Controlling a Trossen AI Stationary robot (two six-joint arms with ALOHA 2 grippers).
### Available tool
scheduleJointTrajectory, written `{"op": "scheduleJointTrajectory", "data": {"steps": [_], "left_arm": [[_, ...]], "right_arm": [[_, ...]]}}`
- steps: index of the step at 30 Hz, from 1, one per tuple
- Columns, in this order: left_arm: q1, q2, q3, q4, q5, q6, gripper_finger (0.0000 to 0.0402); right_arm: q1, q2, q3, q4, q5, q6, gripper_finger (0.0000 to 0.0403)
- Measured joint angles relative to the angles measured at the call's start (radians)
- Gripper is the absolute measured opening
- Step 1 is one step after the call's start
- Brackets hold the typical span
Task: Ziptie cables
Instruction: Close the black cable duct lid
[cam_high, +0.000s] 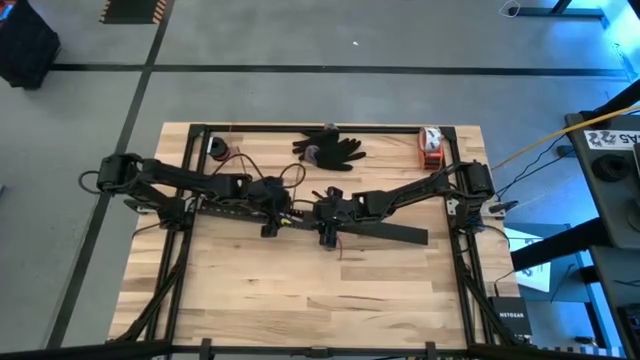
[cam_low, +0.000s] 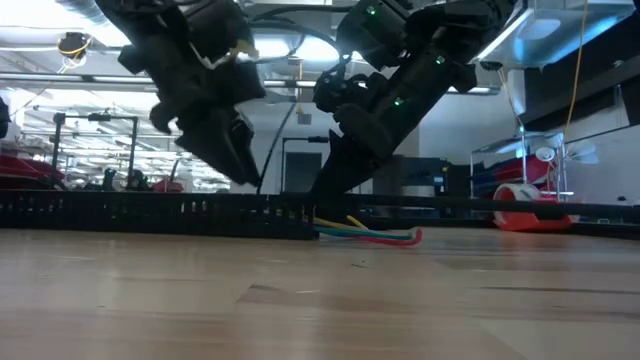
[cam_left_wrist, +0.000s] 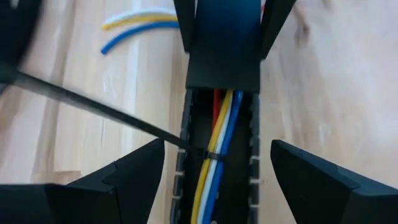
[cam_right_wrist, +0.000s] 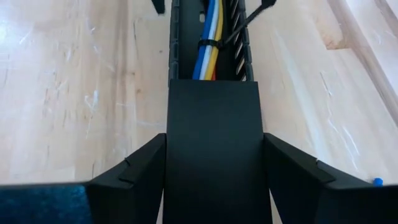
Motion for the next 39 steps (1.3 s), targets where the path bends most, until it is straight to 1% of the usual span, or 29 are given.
{"op": "scheduleJointTrajectory", "data": {"steps": [3,6,10,12,18,21,24,29,35,39], "left_arm": [[0.001,0.029,-0.006,0.001,0.006,0.02,0.0288],[0.0,0.065,-0.019,0.015,0.037,0.017,0.0288],[-0.001,0.102,-0.041,0.086,0.049,-0.037,0.0285],[-0.001,0.104,-0.044,0.114,0.051,-0.045,0.0272],[-0.004,0.131,-0.042,0.137,0.058,-0.047,0.0205],[-0.007,0.144,-0.042,0.147,0.058,-0.048,0.0189],[-0.015,0.151,-0.044,0.161,0.055,-0.05,0.0188],[-0.027,0.151,-0.045,0.163,0.055,-0.047,0.0195],[-0.03,0.15,-0.045,0.164,0.055,-0.036,0.0196],[-0.03,0.15,-0.043,0.166,0.055,-0.028,0.0196]], "right_arm": [[0.0,0.0,0.0,0.001,-0.001,0.0,0.0227],[0.0,0.0,0.0,0.002,-0.002,0.0,0.0227],[0.001,0.0,0.0,0.004,-0.009,-0.001,0.0227],[0.001,0.0,-0.002,0.012,-0.018,-0.001,0.0227],[0.0,0.0,-0.003,0.02,-0.019,-0.002,0.0227],[0.0,0.004,-0.004,0.031,-0.019,-0.003,0.0227],[0.0,0.02,-0.002,0.051,-0.011,-0.004,0.0227],[-0.001,0.058,0.051,0.048,-0.003,-0.014,0.0227],[-0.001,0.068,0.097,-0.039,-0.004,-0.101,0.0227],[0.001,0.068,0.103,-0.078,0.045,-0.14,0.0227]]}}
